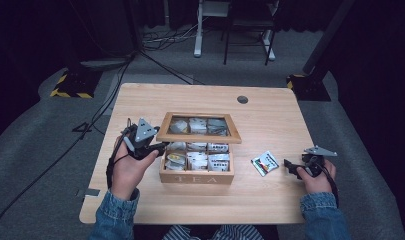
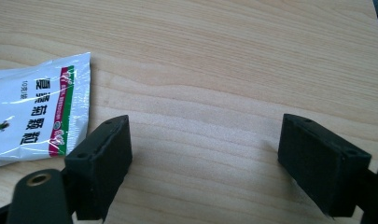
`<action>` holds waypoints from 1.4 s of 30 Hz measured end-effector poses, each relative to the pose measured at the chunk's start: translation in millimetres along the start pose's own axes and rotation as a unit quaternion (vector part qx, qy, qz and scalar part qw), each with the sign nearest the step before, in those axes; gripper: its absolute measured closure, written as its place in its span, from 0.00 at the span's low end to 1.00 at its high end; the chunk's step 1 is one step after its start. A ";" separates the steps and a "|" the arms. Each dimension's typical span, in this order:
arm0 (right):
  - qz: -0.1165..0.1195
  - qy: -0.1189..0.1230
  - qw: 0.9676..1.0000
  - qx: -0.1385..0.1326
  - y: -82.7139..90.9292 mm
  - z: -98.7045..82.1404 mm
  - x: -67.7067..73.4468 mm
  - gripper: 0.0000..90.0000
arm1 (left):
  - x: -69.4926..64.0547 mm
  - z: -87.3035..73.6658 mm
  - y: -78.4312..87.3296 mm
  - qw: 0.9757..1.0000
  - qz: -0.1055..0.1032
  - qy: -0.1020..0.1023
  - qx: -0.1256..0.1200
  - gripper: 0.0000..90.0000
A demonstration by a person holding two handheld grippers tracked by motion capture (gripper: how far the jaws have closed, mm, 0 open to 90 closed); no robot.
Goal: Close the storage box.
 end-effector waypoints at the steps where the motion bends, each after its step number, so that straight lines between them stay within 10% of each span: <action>1: 0.000 -0.001 1.000 0.000 0.1 -0.1 0.3 0.19 | -1.1 -2.3 0.7 1.000 -0.001 -0.003 0.007 0.54; 27: -0.001 -0.003 1.000 0.001 0.3 -0.5 2.1 0.18 | -17.1 -36.6 8.0 0.994 -0.045 -0.020 0.095 0.52; 42: -0.002 -0.004 1.000 0.001 0.3 -0.5 2.1 0.18 | -23.8 -48.9 7.2 0.986 -0.070 -0.038 0.147 0.51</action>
Point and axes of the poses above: each handheld gripper's, and its own axes: y roughly backward along the jaws, z roughly out of its top, x roughly to its left, the point moved 8 cm from there along -y, roughly forward along the jaws, and after that the axes turned 1 degree about z, right-handed, at the moved point
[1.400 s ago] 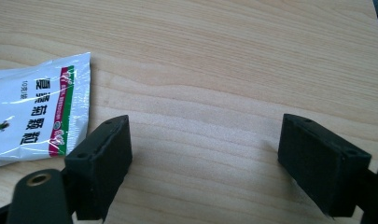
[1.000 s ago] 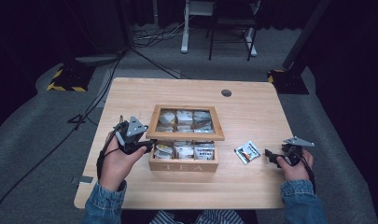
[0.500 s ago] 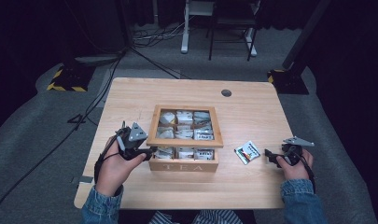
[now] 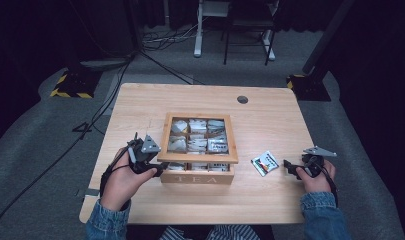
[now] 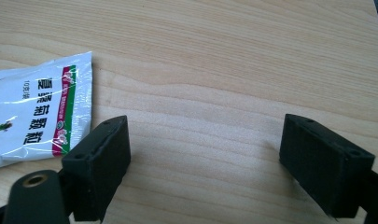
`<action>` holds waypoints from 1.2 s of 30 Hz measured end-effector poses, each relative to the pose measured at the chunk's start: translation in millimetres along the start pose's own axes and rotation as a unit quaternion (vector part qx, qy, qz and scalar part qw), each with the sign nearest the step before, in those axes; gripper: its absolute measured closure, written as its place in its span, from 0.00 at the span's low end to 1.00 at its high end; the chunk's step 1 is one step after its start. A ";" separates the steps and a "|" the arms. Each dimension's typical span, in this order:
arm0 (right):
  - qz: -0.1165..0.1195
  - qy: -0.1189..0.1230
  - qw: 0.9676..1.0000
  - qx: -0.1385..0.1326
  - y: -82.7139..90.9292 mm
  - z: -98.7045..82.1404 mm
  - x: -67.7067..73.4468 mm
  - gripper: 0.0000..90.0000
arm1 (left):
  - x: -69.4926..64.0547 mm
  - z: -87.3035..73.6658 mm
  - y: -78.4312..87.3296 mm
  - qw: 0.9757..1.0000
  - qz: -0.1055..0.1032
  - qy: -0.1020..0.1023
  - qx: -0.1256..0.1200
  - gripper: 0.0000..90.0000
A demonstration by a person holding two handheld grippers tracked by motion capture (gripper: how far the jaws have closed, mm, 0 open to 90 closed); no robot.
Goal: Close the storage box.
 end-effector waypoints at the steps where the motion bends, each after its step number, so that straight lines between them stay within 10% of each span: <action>1: 0.000 0.000 1.000 0.000 0.0 0.0 0.0 0.18 | -0.6 -0.9 -0.6 1.000 -0.002 -0.001 0.005 0.51; 36: 0.000 0.000 1.000 0.000 0.0 0.0 0.0 0.18 | -7.4 -17.9 -19.9 0.995 -0.044 -0.006 0.089 0.45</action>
Point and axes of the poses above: each handheld gripper's, and its own axes: y roughly backward along the jaws, z roughly out of its top, x roughly to its left, the point moved 8 cm from there along -y, roughly forward along the jaws, and after that the axes turned 1 degree about z, right-handed, at the moved point
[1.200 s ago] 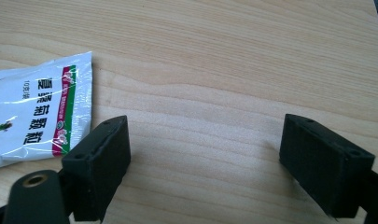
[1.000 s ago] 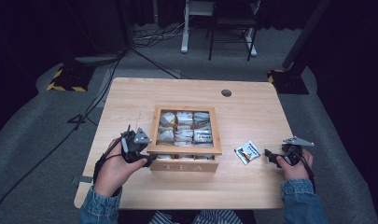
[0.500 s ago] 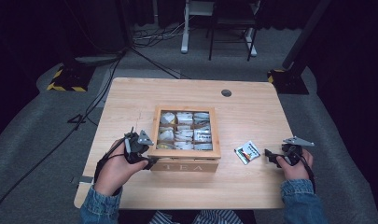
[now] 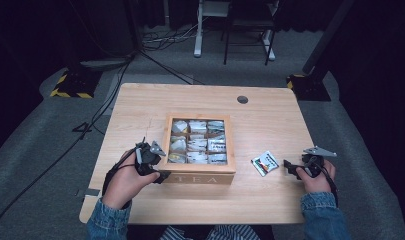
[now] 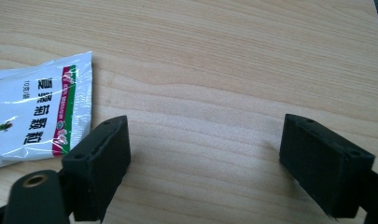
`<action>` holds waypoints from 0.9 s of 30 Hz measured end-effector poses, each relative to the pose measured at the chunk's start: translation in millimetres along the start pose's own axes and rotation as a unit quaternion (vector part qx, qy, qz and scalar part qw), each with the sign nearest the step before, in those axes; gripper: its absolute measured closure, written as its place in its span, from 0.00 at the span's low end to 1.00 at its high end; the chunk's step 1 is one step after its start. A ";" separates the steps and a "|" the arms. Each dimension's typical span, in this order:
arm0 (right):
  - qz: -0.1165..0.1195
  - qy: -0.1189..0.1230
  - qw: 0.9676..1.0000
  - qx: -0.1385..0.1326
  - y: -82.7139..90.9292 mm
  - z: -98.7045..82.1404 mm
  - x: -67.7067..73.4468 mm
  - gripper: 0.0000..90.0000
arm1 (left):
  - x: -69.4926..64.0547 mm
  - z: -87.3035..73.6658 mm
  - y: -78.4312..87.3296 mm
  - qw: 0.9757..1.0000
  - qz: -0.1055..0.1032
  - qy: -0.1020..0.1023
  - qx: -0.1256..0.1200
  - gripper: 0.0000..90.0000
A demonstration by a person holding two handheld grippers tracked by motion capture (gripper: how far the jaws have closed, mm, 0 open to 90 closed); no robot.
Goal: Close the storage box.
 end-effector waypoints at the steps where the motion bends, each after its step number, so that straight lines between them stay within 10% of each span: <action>1: 0.000 0.000 1.000 0.000 0.0 0.0 0.0 0.18 | 0.0 -0.1 -1.1 1.000 0.000 -0.001 0.000 0.45; 16: 0.001 0.000 1.000 0.002 -0.9 0.6 0.5 0.17 | 2.3 -1.4 8.9 0.999 -0.008 0.008 -0.046 0.33; 27: 0.000 0.000 1.000 0.003 -3.2 2.4 2.1 0.16 | 33.1 -8.8 35.8 0.990 0.027 0.066 -0.121 0.30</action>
Point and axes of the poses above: each handheld gripper's, and its own axes: y roughly backward along the jaws, z roughly out of its top, x roughly to its left, the point moved 8 cm from there along -y, roughly forward along the jaws, and after that the axes turned 1 degree about z, right-handed, at the moved point
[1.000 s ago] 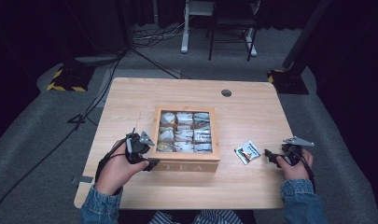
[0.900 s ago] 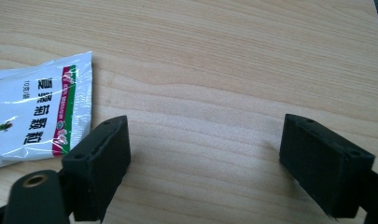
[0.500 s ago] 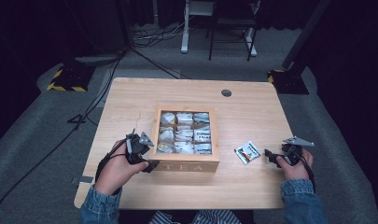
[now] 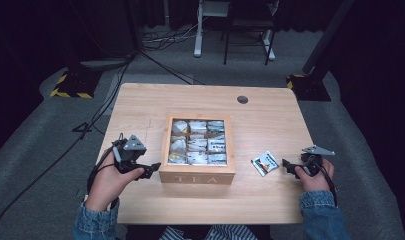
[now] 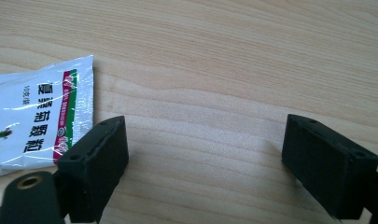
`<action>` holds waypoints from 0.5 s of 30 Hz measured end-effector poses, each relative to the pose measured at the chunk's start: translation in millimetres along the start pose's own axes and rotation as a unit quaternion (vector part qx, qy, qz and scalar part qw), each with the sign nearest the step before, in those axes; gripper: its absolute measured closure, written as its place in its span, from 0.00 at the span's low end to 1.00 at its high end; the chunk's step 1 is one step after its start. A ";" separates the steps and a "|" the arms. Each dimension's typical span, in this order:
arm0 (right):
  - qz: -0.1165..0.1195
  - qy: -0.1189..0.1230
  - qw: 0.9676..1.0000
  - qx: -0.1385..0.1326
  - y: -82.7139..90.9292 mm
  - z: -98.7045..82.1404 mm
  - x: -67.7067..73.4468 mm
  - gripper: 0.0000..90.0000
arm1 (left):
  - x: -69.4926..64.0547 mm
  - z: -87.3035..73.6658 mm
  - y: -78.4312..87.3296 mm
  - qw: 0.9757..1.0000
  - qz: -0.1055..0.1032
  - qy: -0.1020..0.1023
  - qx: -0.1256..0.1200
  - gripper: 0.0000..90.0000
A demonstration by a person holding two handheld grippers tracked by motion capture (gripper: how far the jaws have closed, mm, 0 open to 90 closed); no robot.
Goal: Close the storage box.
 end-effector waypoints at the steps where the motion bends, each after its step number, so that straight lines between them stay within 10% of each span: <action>1: 0.000 0.000 1.000 0.000 0.0 0.0 0.1 0.16 | 4.0 0.2 1.5 1.000 0.006 0.005 -0.007 0.29; 9: 0.000 0.000 1.000 -0.001 0.0 0.1 0.0 0.16 | 30.9 -2.7 6.6 0.997 0.042 0.049 -0.043 0.28; 15: 0.000 0.000 1.000 -0.001 -0.1 0.1 0.0 0.16 | 57.4 -14.0 3.4 0.994 0.082 0.039 -0.052 0.26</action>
Point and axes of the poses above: each handheld gripper's, and its own axes: y roughly backward along the jaws, z roughly out of its top, x roughly to its left, the point moved 8 cm from there along -y, roughly forward along the jaws, and after that the axes turned 1 degree about z, right-handed, at the moved point
